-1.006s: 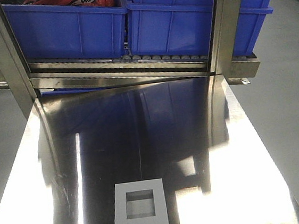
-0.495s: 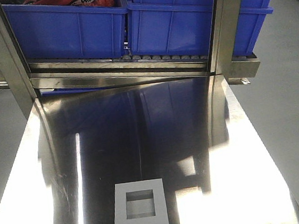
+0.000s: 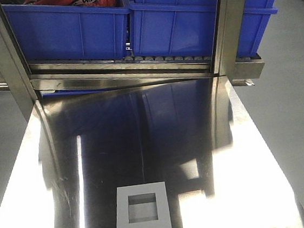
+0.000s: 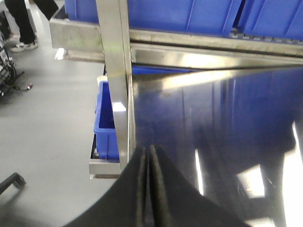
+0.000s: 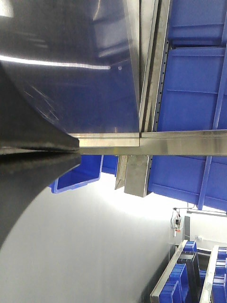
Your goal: Sort gray base to blue bin
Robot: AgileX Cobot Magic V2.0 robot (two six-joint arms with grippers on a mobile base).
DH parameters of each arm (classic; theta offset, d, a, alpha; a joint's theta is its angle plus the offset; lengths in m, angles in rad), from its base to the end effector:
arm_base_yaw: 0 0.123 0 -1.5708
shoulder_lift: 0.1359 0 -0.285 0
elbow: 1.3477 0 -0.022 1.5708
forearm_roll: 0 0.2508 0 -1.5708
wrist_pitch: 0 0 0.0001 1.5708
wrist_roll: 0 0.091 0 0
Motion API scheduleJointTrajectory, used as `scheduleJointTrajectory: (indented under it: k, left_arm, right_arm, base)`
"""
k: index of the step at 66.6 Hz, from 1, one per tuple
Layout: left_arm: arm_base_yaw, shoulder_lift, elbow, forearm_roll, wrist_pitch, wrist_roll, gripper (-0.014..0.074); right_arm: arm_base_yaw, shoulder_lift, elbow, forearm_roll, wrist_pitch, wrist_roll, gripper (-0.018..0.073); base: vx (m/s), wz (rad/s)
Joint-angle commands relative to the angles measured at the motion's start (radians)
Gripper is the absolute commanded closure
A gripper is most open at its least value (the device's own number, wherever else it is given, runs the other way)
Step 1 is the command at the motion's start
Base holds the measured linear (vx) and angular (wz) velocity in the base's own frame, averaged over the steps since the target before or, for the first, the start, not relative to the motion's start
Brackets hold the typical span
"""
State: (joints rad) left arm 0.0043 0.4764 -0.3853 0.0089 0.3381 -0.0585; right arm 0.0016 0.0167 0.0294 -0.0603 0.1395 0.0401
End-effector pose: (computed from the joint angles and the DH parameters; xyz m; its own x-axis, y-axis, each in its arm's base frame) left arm 0.1034 0.0007 0.2772 -0.3346 -0.0515 -0.9410 -0.0239 0.9986 -0.0462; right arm 0.0585 -0.0007 0.1896 -0.0981 -0.0198 -0.9950 0.0048 0.9998 -0.0203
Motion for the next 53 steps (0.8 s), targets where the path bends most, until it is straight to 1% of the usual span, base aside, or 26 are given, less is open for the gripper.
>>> scheduleJointTrajectory:
  k: [1, 9, 18, 28, 37, 45, 53]
  left_arm:
    - [-0.007, 0.020, -0.035, -0.002, -0.068, -0.002, 0.0602]
    - [-0.007, 0.020, -0.035, -0.002, -0.075, -0.003, 0.0602]
    - [-0.007, 0.020, -0.035, -0.009, -0.045, -0.006, 0.0596]
    - [-0.007, 0.020, -0.035, -0.009, -0.034, -0.006, 0.0552]
    - [-0.007, 0.020, -0.035, -0.009, -0.029, -0.006, 0.0451]
    - [-0.007, 0.020, -0.035, -0.009, -0.015, -0.005, 0.0314]
    - [-0.007, 0.020, -0.035, -0.002, -0.022, -0.002, 0.0203]
  right_arm:
    - [0.002, 0.010, 0.017, -0.007, -0.079, -0.007, 0.0568]
    - [0.002, 0.010, 0.017, -0.007, -0.079, -0.007, 0.0568]
    - [0.002, 0.010, 0.017, -0.007, -0.079, -0.007, 0.0568]
    - [0.002, 0.010, 0.017, -0.007, -0.079, -0.007, 0.0568]
    - [0.002, 0.010, 0.017, -0.007, -0.079, -0.007, 0.0568]
    - [0.002, 0.010, 0.017, -0.007, -0.079, -0.007, 0.0568]
    - [0.002, 0.010, 0.017, -0.007, -0.079, -0.007, 0.0568]
  base:
    - [0.00, 0.00]
    - [0.00, 0.00]
    - [0.00, 0.00]
    - [0.00, 0.00]
    - [0.00, 0.00]
    - [0.00, 0.00]
    - [0.00, 0.00]
